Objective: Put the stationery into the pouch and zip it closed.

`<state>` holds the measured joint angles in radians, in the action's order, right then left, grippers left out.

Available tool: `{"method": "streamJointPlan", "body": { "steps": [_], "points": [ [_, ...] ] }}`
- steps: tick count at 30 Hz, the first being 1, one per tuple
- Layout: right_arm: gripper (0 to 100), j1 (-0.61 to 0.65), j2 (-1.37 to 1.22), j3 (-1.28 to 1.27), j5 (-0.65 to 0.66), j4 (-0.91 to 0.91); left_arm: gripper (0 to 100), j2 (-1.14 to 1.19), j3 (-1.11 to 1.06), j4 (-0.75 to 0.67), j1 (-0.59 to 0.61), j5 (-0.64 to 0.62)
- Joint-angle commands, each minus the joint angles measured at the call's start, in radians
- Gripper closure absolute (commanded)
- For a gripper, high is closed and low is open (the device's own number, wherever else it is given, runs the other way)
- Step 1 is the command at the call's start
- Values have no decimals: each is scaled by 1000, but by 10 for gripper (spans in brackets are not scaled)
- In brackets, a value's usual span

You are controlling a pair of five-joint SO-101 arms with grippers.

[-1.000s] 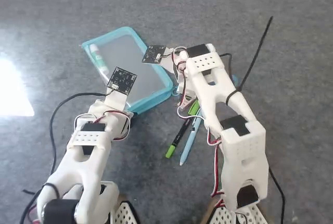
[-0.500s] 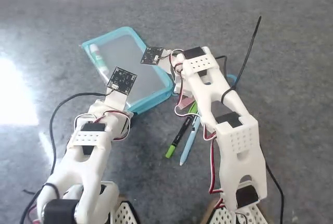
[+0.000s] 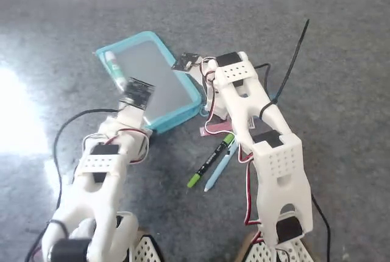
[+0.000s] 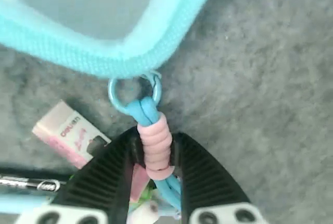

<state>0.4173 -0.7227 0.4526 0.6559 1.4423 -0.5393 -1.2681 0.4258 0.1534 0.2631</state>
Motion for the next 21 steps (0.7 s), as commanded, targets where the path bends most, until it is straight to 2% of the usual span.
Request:
{"method": "streamJointPlan", "body": {
  "steps": [1, 8, 12, 16, 20, 21],
  "points": [
    [991, 8, 140, 66, -78, 82, 754, -207, 21, 98, 55, -63],
    [991, 38, 297, 163, -186, 162, 746, -577, 102, 422, 60, -66],
    [991, 47, 323, 173, -233, 191, 687, -634, 254, 626, 63, -86],
    [991, 59, 331, 213, -264, 193, 682, -609, 348, 718, 121, -103],
    [991, 91, 329, 430, -305, 363, 681, -586, 363, 770, 130, -110],
    [991, 94, 337, 453, -325, 360, 681, -583, 363, 775, 130, -124]
  ]
}}
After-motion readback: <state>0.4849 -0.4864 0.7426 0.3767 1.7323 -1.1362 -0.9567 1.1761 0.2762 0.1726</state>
